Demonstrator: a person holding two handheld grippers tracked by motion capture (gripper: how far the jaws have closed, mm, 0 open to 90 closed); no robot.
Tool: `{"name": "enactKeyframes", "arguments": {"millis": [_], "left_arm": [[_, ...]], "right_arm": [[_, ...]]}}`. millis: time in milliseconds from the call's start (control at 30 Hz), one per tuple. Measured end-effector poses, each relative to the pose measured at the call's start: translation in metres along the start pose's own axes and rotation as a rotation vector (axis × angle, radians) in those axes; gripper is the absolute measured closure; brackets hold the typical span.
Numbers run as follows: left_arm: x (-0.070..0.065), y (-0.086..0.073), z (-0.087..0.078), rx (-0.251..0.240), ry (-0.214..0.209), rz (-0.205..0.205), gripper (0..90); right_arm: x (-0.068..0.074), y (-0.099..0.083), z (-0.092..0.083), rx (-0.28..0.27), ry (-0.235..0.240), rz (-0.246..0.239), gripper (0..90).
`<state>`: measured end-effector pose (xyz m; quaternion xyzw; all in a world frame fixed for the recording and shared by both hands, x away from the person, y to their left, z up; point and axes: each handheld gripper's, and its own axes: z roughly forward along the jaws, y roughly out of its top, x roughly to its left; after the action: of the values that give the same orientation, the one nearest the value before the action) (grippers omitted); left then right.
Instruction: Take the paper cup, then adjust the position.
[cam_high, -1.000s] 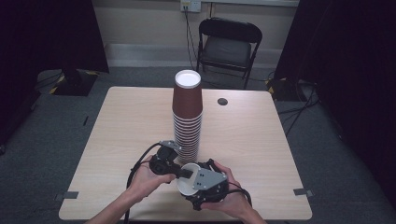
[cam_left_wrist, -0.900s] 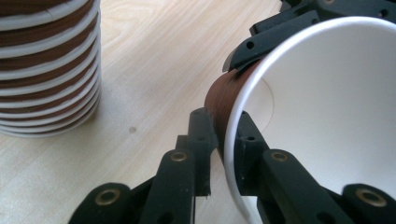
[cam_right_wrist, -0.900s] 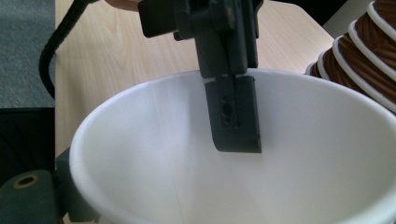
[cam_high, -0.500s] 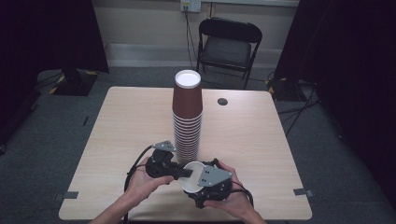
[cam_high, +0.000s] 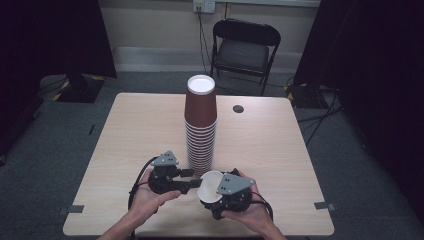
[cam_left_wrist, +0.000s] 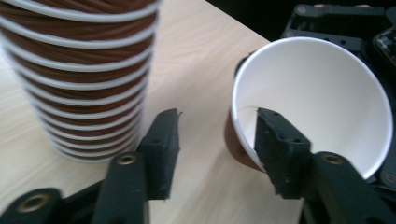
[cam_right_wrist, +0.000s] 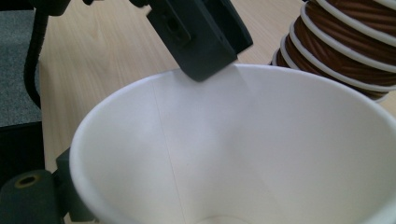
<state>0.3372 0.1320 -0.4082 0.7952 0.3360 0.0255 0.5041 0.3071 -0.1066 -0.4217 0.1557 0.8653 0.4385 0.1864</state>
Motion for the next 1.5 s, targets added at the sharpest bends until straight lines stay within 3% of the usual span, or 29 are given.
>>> {"name": "enactKeyframes", "arguments": {"millis": [100,400,500,567,700,900,967,1033,1133,1167,1400,1500], "left_arm": [[0.004,-0.001,-0.007,-0.036,0.042,-0.015,36.3],[0.012,-0.011,-0.019,-0.060,0.092,-0.010,23.8],[0.017,-0.019,-0.025,-0.086,0.143,0.030,23.3],[0.018,-0.021,-0.027,-0.093,0.152,0.035,23.3],[0.023,-0.025,-0.033,-0.100,0.214,0.087,16.9],[0.035,-0.037,-0.034,-0.097,0.225,0.049,15.4],[0.036,-0.040,-0.035,-0.086,0.237,0.056,15.5],[0.036,-0.042,-0.036,-0.092,0.219,0.065,15.4],[0.034,-0.044,-0.039,-0.106,0.218,0.104,15.4],[0.032,-0.045,-0.040,-0.118,0.217,0.148,15.4],[0.028,-0.049,-0.039,-0.099,0.235,0.175,15.5],[0.029,-0.049,-0.037,-0.090,0.235,0.160,15.5]], "right_arm": [[-0.004,-0.003,-0.002,0.004,-0.014,0.027,9.3],[-0.021,-0.007,-0.007,0.000,-0.050,0.088,9.3],[-0.028,-0.010,-0.011,-0.013,-0.068,0.119,9.3],[-0.029,-0.010,-0.012,-0.015,-0.071,0.130,9.3],[-0.038,-0.013,-0.018,-0.032,-0.096,0.175,9.3],[-0.057,-0.018,-0.028,-0.063,-0.158,0.245,9.3],[-0.063,-0.018,-0.029,-0.068,-0.185,0.267,9.2],[-0.069,-0.018,-0.030,-0.081,-0.203,0.294,9.2],[-0.078,-0.018,-0.031,-0.092,-0.222,0.320,9.3],[-0.084,-0.019,-0.031,-0.098,-0.229,0.333,9.2],[-0.101,-0.022,-0.025,-0.110,-0.243,0.377,9.0],[-0.106,-0.021,-0.023,-0.113,-0.247,0.384,9.0]]}}
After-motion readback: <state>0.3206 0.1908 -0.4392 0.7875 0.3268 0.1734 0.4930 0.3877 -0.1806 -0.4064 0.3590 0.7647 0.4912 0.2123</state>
